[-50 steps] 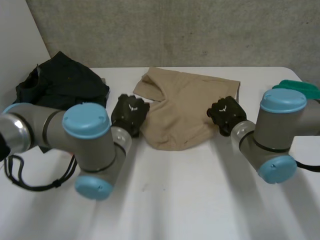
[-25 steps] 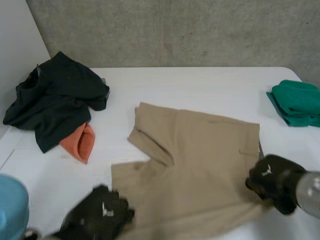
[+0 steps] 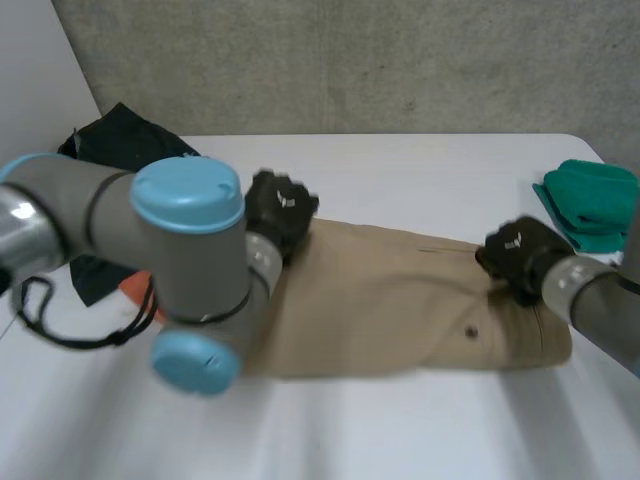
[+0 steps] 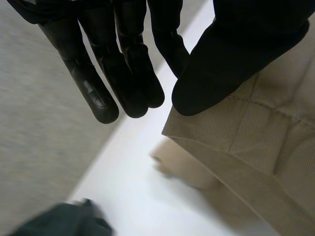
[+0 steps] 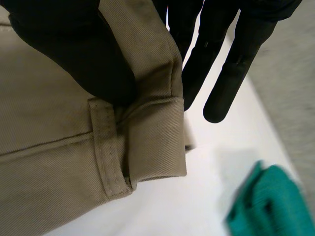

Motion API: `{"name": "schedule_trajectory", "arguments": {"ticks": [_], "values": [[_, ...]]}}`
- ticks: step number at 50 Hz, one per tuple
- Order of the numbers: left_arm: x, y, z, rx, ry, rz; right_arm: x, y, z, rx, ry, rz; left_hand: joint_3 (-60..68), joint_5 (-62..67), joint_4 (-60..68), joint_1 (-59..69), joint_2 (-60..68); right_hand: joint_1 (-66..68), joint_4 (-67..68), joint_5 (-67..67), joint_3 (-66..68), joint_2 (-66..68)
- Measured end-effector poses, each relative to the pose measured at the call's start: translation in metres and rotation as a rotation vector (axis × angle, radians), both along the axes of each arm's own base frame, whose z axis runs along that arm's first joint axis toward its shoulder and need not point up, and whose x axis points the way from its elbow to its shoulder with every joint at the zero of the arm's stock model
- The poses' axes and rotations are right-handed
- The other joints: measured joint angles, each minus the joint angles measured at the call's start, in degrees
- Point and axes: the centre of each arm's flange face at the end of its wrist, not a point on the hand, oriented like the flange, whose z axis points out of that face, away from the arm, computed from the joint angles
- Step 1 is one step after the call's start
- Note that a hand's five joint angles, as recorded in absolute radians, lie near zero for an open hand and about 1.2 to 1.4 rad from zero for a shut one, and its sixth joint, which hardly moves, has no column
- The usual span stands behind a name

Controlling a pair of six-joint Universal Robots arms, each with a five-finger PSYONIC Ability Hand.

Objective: Fold the laundry.

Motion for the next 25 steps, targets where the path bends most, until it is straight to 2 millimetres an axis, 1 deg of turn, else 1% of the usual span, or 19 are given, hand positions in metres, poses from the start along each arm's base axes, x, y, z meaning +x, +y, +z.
{"name": "schedule_trajectory", "arguments": {"ticks": [1,2,4,9,10,11,12,13,14,15,16,17,19,22,25], "values": [[-0.006,-0.015,-0.002,-0.049,0.006,0.016,0.005,-0.012,-0.003,-0.043,-0.010,-0.006,0.00,0.00,0.00,0.00,0.00,0.00,0.00,0.08,0.00,0.00],[-0.009,-0.021,-0.003,-0.071,0.009,0.023,0.007,-0.017,-0.004,-0.063,-0.014,-0.009,0.00,0.00,0.00,0.00,0.00,0.00,0.00,0.16,0.00,0.00],[-0.018,-0.043,-0.006,-0.155,0.013,0.045,0.015,-0.035,-0.009,-0.135,-0.027,-0.017,0.00,0.00,0.00,0.00,0.00,0.00,0.00,0.26,0.00,0.00],[-0.033,-0.077,-0.017,-0.312,0.009,0.074,0.030,-0.067,-0.023,-0.269,-0.055,-0.021,0.00,0.00,0.00,0.00,0.00,-0.08,-0.12,0.15,-0.13,-0.12],[-0.034,-0.079,-0.018,-0.324,0.008,0.076,0.032,-0.071,-0.025,-0.283,-0.058,-0.019,0.00,0.00,0.00,0.00,0.00,-3.31,-4.55,-3.13,-4.52,-4.47],[-0.037,-0.085,-0.022,-0.356,0.009,0.080,0.036,-0.077,-0.030,-0.312,-0.065,-0.017,0.00,0.00,-0.02,0.00,-0.01,-13.71,-15.74,-15.42,-15.70,-16.08],[-0.039,-0.089,-0.024,-0.374,0.012,0.083,0.038,-0.081,-0.033,-0.332,-0.070,-0.015,-4.08,-3.93,-4.18,-4.29,-4.16,-21.70,-23.72,-23.63,-23.55,-24.29],[-0.042,-0.092,-0.027,-0.391,0.015,0.085,0.041,-0.085,-0.037,-0.352,-0.075,-0.015,-11.91,-11.75,-12.16,-11.57,-12.12,-31.79,-32.71,-32.99,-32.40,-33.46],[-0.044,-0.095,-0.029,-0.409,0.021,0.087,0.043,-0.088,-0.039,-0.370,-0.079,-0.018,-20.25,-20.17,-20.62,-22.77,-21.90,-36.21,-37.15,-37.66,-37.92,-39.18],[-0.045,-0.096,-0.031,-0.419,0.025,0.087,0.044,-0.091,-0.042,-0.387,-0.083,-0.022,-28.55,-28.67,-29.22,-32.67,-30.42,-43.57,-45.57,-45.89,-45.92,-47.22],[-0.047,-0.097,-0.033,-0.428,0.032,0.087,0.046,-0.095,-0.044,-0.409,-0.089,-0.033,-41.56,-40.96,-41.40,-45.26,-42.40,-49.53,-53.52,-52.80,-52.91,-54.10],[-0.048,-0.098,-0.034,-0.432,0.036,0.086,0.046,-0.096,-0.045,-0.419,-0.093,-0.042,-46.65,-47.03,-47.78,-50.12,-47.54,-50.37,-55.11,-53.87,-54.55,-55.21],[-0.050,-0.096,-0.036,-0.436,0.046,0.081,0.045,-0.097,-0.044,-0.432,-0.108,-0.074,-55.17,-54.71,-56.16,-54.43,-55.83,-50.70,-56.73,-54.61,-56.13,-56.00],[-0.053,-0.089,-0.033,-0.432,0.057,0.067,0.041,-0.094,-0.039,-0.422,-0.135,-0.108,-56.43,-55.23,-57.32,-54.43,-57.12,-50.70,-56.80,-54.61,-56.13,-56.00],[-0.054,-0.077,-0.026,-0.419,0.068,0.048,0.035,-0.081,-0.024,-0.373,-0.188,-0.130,-56.43,-55.23,-57.34,-54.43,-57.18,-50.70,-56.80,-54.59,-56.13,-56.00]]}}
